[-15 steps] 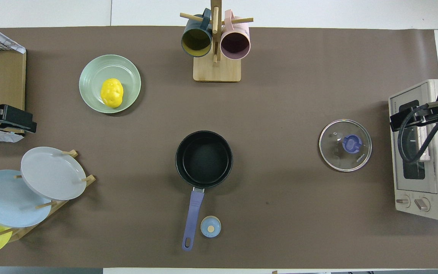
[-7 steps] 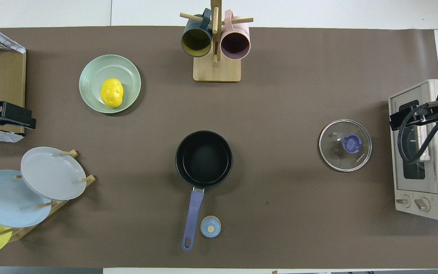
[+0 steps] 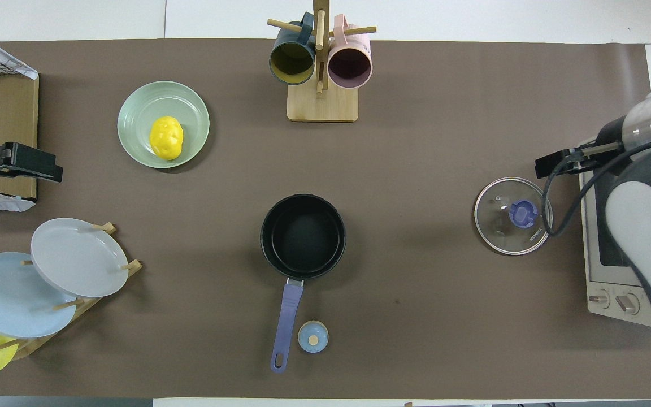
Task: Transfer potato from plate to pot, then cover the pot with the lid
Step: 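Reach the left gripper to the yellow potato while the right gripper reaches the lid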
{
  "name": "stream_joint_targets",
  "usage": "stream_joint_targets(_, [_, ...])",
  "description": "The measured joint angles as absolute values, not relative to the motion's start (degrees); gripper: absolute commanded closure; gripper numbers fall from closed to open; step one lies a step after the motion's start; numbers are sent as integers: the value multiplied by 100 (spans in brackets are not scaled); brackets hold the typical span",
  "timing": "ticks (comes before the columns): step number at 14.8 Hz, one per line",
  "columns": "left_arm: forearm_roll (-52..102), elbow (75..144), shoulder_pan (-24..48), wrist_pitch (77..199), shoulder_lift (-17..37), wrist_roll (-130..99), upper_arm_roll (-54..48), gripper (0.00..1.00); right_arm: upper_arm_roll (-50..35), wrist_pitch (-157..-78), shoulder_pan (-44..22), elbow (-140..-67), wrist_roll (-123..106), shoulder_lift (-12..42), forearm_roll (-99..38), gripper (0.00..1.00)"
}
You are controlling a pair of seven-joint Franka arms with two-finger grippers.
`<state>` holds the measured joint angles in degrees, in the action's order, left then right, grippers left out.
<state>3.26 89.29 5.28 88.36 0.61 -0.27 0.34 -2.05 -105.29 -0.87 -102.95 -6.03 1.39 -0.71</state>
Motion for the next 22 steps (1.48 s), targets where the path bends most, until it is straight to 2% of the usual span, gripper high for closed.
stream_joint_targets(5, [386, 8630, 715, 9727, 1192, -29, -22, 0, -202, -12079, -95, -11662, -690, 390, -73, 0])
stream_joint_targets(8, [386, 8659, 888, 10867, 1995, -34, -37, 0, -176, -12656, 67, -12190, -865, 416, -73, 0])
stream_joint_targets(12, [382, 8975, 1119, 12048, 2766, -35, -43, 0, -167, -13133, 204, -12715, -885, 350, -73, 0])
stream_joint_targets(14, [305, 8976, 1125, 12196, 2981, -35, -31, 0, -171, -13254, 206, -12872, -885, 278, -73, 0])
stream_joint_targets(22, [224, 9064, 1099, 12410, 3078, -214, 35, 0, -172, -13406, 209, -13114, -890, 210, -73, 0])
